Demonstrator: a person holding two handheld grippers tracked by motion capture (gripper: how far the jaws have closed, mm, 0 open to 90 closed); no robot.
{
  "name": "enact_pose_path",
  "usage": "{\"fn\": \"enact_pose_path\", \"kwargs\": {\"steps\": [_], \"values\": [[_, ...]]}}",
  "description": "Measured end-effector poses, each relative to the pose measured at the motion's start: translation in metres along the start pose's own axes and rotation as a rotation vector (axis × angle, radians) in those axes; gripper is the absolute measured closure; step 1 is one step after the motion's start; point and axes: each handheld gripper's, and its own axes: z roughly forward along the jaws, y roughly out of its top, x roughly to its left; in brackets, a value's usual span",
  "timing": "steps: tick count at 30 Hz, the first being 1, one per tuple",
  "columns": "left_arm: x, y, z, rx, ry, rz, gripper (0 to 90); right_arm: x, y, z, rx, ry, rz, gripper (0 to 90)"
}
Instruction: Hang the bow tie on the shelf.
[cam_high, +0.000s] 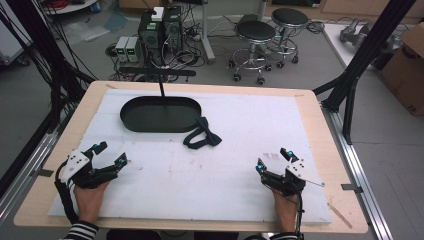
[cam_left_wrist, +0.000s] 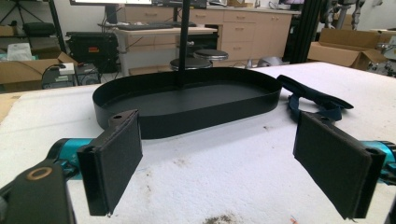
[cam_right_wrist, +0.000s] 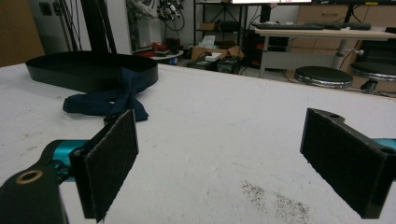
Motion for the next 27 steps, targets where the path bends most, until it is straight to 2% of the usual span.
{"fn": "enact_pose_path", "kwargs": {"steps": [13, 22, 27], "values": [[-0.0002, -0.0003, -0.0006, -0.008, 0.0, 0.0, 15.8, -0.0002, -0.0001, -0.0002, -0.003, 0.001, 0.002, 10.4], [0.0006, -0.0003, -0.0009, -0.008, 0.0, -0.006, 15.8, 0.0019, 0.0, 0.0002, -0.004, 0.001, -0.025, 10.4], [0.001, -0.0003, -0.0007, -0.01, 0.003, -0.01, 15.8, 0.0032, 0.0007, 0.0017, 0.017, 0.004, -0.035, 10.4]]}}
